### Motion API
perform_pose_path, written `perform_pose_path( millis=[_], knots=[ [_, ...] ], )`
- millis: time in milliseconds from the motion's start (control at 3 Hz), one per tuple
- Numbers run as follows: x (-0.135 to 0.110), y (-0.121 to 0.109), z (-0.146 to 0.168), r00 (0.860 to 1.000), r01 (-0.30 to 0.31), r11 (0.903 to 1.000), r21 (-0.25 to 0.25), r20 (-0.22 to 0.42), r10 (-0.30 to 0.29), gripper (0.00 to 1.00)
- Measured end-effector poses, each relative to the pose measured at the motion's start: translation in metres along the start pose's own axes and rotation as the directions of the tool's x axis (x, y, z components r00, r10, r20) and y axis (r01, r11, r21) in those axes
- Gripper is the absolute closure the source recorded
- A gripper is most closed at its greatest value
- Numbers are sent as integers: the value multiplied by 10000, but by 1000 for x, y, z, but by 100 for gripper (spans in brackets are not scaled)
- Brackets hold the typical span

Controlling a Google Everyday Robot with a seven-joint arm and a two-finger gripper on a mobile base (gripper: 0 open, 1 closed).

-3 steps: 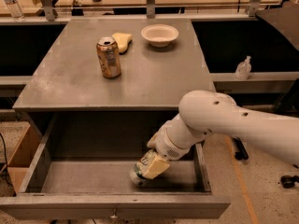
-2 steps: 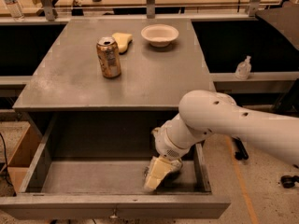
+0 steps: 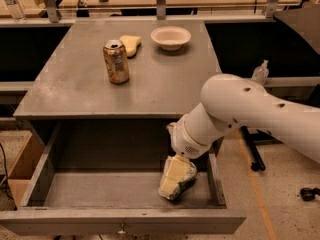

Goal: Place 7up can into top drawer

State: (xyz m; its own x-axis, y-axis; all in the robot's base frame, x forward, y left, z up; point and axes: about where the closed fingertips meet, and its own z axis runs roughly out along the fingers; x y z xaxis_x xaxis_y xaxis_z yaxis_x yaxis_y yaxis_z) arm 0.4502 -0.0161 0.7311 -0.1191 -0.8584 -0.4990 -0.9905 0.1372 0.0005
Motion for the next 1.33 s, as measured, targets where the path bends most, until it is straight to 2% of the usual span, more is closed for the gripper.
perform_pose_path(
  millis=[333, 667, 1000, 1333],
  knots=[
    [-4, 14, -34, 9998, -213, 9997, 104, 55, 212, 0],
    [-2, 43, -59, 9973, -737, 9971, 182, 37, 737, 0],
    [-1, 63, -89, 9941, -1049, 9930, 538, -208, 1061, 0],
    [0, 61, -121, 9908, -1111, 9885, 1023, -665, 1182, 0]
  ],
)
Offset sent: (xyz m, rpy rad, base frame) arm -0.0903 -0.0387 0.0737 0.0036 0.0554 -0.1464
